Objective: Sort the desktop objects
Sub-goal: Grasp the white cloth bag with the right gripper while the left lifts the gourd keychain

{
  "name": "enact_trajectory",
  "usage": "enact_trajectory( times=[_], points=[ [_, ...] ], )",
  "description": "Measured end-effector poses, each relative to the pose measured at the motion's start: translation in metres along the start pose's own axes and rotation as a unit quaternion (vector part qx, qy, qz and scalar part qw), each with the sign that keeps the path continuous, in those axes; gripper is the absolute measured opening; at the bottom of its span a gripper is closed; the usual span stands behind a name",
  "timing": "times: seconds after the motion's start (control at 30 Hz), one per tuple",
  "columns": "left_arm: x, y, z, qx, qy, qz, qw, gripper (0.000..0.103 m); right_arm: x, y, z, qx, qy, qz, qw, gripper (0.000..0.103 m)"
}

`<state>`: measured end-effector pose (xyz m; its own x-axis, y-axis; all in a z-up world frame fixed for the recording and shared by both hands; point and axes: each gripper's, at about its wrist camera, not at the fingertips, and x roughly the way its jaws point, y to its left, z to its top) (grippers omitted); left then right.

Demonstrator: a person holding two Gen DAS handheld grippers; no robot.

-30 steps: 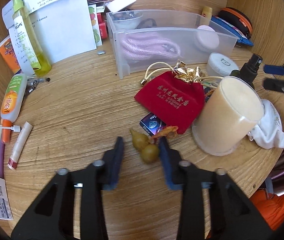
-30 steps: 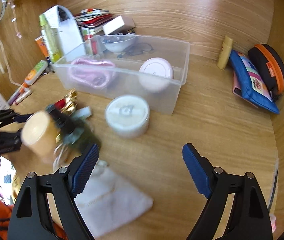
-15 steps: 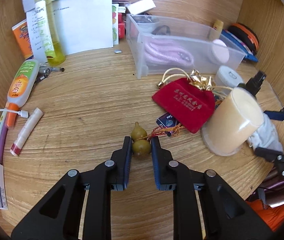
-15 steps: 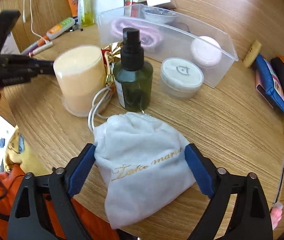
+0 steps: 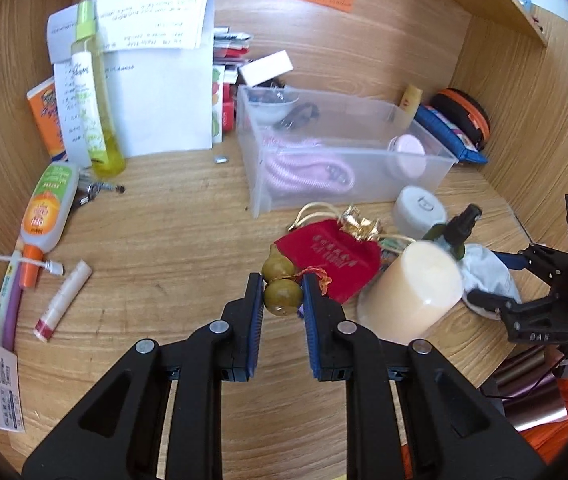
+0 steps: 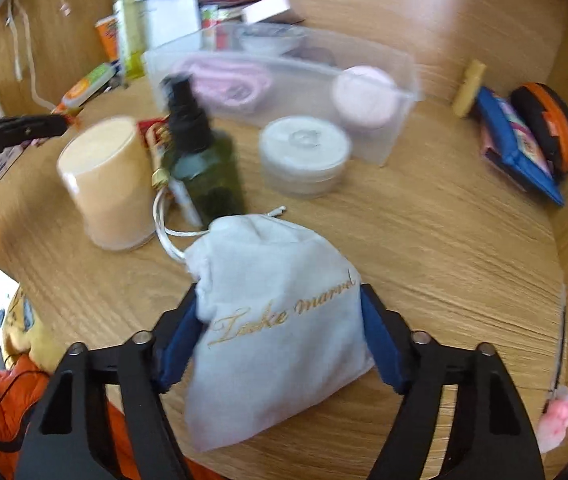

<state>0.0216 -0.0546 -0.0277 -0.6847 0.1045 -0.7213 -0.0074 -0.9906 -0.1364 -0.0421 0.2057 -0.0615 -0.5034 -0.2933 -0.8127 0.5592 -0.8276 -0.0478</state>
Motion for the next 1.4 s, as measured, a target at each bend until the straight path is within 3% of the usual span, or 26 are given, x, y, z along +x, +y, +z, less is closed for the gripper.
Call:
enact_trajectory(
  times=[0.3, 0.77, 1.07, 1.4],
  points=[
    [-0.01, -0.008, 0.021, 0.0, -0.028, -0.006, 0.9996, 0.019, -0.031, -0.042, 0.016, 0.063, -0.061, 0.003, 0.996, 0.064],
    [-0.029, -0.012, 0.052, -0.001, -0.069, -0.024, 0.9973, 0.019, -0.07, -0.036, 0.064, 0.041, -0.141, 0.009, 0.989, 0.064],
    [-0.026, -0.006, 0.075, -0.005, -0.084, -0.017, 0.9963, 0.019, -0.064, -0.043, 0.094, 0.038, -0.159, 0.015, 0.986, 0.064],
    [0.006, -0.006, 0.1, 0.0, -0.067, -0.017, 0.9976, 0.019, -0.029, -0.049, 0.121, 0.038, -0.142, 0.037, 0.988, 0.064]
  ],
)
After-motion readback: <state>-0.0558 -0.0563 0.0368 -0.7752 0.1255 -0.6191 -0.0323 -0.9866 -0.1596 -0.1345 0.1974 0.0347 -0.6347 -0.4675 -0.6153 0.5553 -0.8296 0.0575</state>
